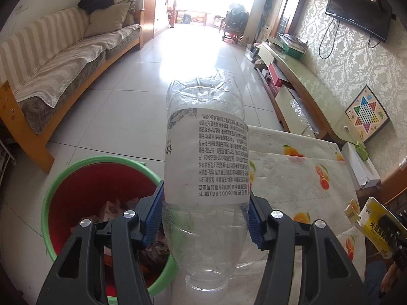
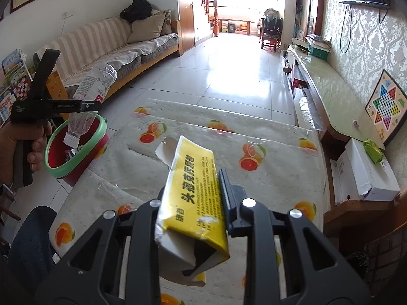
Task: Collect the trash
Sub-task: 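Carry the bottle over the red bin and open the left tool, then carry the yellow box over the red bin and open the right tool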
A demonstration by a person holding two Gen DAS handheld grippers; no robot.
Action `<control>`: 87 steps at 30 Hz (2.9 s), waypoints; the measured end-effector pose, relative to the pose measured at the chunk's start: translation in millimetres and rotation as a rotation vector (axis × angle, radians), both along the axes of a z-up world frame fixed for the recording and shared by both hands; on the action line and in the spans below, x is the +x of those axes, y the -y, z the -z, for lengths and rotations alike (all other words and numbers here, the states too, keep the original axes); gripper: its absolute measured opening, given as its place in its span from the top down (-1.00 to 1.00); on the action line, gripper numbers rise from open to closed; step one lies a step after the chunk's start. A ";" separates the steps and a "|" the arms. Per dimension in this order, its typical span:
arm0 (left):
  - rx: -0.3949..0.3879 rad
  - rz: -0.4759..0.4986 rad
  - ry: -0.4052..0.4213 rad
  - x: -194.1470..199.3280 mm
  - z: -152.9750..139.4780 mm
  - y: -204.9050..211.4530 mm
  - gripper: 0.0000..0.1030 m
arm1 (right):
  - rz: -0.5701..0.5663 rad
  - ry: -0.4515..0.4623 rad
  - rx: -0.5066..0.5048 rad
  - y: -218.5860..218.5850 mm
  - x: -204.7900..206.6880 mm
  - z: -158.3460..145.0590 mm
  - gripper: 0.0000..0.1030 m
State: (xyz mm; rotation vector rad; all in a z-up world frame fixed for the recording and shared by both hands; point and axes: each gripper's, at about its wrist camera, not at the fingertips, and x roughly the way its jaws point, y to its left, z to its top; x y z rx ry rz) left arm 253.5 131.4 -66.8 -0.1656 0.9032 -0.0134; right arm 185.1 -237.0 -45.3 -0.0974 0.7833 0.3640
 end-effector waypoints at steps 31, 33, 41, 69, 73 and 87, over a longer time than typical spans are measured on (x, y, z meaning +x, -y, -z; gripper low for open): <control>-0.091 -0.232 0.028 -75.3 35.5 -162.0 -0.77 | -0.288 0.011 -0.078 -208.5 -7.0 -17.9 0.50; -0.096 -0.248 0.036 -82.9 34.1 -167.0 -0.78 | -0.304 0.012 -0.078 -219.7 -6.4 -18.3 0.50; -0.109 -0.300 0.078 -117.4 27.2 -183.1 -0.81 | -0.365 0.013 -0.067 -264.4 2.3 -19.5 0.50; -0.162 -0.488 0.051 -214.6 56.6 -249.6 -0.82 | -0.450 -0.070 -0.155 -402.6 26.7 50.8 0.50; -0.166 -0.508 0.052 -222.7 59.2 -255.9 -0.82 | -0.446 -0.081 -0.180 -408.6 28.9 62.6 0.50; -0.197 -0.505 0.037 -227.5 70.3 -250.1 -0.82 | -0.405 -0.153 -0.233 -405.6 46.3 93.2 0.50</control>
